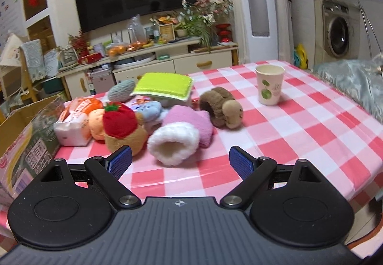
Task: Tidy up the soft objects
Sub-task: 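Reach left tool to red strawberry plush while right tool reaches white fluffy plush, then close left tool on strawberry plush while right tool closes on white fluffy plush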
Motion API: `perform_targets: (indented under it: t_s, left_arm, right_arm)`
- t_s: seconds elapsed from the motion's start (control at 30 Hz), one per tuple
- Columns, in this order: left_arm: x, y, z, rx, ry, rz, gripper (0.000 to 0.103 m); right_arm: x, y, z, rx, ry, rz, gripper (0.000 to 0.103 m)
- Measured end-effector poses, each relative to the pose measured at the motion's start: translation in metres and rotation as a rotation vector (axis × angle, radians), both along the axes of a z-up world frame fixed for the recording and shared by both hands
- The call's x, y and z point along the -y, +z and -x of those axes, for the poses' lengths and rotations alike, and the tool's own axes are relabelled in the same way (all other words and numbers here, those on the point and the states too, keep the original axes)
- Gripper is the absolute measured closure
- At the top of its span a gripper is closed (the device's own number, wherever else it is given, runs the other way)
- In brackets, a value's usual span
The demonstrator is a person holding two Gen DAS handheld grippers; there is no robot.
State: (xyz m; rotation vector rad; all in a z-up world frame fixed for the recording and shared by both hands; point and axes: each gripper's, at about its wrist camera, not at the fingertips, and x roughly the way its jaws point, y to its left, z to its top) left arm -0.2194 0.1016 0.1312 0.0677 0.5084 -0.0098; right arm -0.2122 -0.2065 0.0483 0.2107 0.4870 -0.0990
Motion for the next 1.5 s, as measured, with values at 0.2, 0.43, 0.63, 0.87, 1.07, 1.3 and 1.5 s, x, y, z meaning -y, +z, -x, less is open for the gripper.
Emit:
perform_targets:
  t_s: [0.2,0.43,0.63,0.87,1.07,1.3,1.5]
  left_arm:
    - [0.015,-0.010,-0.007,-0.013,-0.041,-0.031,0.001]
    - [0.050,-0.032,-0.035,-0.035,-0.150,-0.077,0.001]
    - [0.083,-0.057,-0.076,-0.044,-0.224,-0.108,0.001]
    - [0.114,-0.084,-0.129,-0.068,-0.316,-0.165,0.001]
    - [0.124,-0.098,-0.163,-0.096,-0.324,-0.144,0.001]
    - [0.133,-0.107,-0.187,-0.123,-0.321,-0.105,0.005]
    - [0.137,-0.108,-0.197,-0.155,-0.331,-0.091,0.015]
  right_arm:
    - [0.010,-0.003,0.011,-0.035,-0.023,-0.034,0.000]
    - [0.008,-0.003,0.010,-0.052,0.000,-0.097,0.000]
    - [0.000,-0.005,-0.014,-0.082,0.063,-0.125,0.000]
    - [0.012,-0.004,-0.038,-0.097,0.065,-0.187,0.000]
    - [0.015,-0.005,-0.057,-0.114,0.071,-0.257,0.000]
    - [0.000,-0.010,-0.067,-0.168,0.084,-0.274,0.000]
    - [0.000,-0.008,-0.072,-0.208,0.085,-0.268,0.000]
